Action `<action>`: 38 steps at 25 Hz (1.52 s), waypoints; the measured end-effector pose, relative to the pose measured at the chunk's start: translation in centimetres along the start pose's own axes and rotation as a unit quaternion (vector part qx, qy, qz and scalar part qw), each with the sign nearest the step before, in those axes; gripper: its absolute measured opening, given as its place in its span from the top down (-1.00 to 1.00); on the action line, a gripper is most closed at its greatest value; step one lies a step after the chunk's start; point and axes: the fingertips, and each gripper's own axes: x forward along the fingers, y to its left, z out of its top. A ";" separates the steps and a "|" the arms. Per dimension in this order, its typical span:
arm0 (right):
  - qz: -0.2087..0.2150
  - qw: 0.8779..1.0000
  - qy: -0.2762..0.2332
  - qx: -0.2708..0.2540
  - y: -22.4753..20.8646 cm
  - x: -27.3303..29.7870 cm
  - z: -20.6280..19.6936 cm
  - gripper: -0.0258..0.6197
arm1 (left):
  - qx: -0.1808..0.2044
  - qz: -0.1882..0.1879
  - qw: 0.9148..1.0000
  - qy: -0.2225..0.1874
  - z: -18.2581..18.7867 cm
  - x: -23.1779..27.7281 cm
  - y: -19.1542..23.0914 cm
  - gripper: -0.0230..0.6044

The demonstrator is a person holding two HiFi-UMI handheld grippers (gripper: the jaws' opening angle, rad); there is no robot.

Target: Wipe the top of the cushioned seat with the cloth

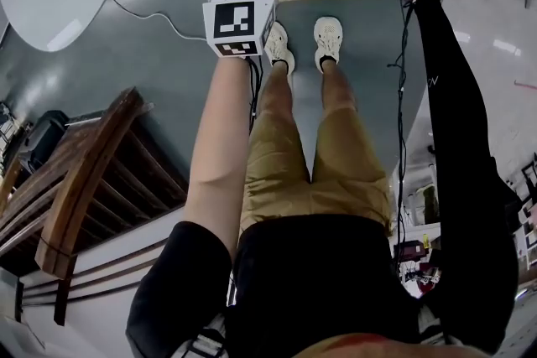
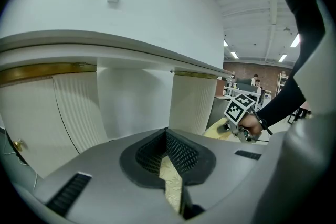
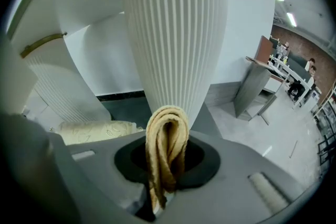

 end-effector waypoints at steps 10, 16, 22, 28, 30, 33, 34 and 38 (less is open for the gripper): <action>0.103 0.993 -0.031 -0.057 12.3 -4.5 -0.8 0.75 | -0.005 0.007 1.000 -0.010 -0.8 -3.9 4.8 0.90; 0.264 0.963 -0.026 -0.054 28.3 -7.3 -3.0 0.75 | -0.015 0.030 0.999 -0.014 -2.0 -7.3 9.6 0.90; 0.366 0.926 0.061 -0.065 42.7 -7.3 -9.7 0.75 | -0.023 0.049 0.998 -0.010 -3.7 -10.2 13.0 0.90; 0.281 0.952 0.095 -0.075 41.8 -3.9 -12.4 0.75 | -0.036 0.052 0.998 -0.012 -4.6 -10.8 13.4 0.90; 0.273 0.955 0.093 -0.065 40.1 -3.8 -12.0 0.75 | -0.036 0.051 0.998 -0.012 -4.5 -10.6 12.9 0.90; 0.257 0.960 0.087 -0.063 36.5 -3.4 -11.0 0.75 | -0.036 0.044 0.998 -0.014 -4.1 -9.6 11.6 0.90; 0.249 0.963 0.084 -0.062 35.0 -3.1 -10.7 0.75 | -0.034 0.041 0.998 -0.014 -3.9 -9.3 11.1 0.90; 0.211 0.973 0.075 -0.052 28.3 -2.5 -9.4 0.75 | -0.029 0.031 0.999 -0.016 -2.9 -8.1 8.9 0.90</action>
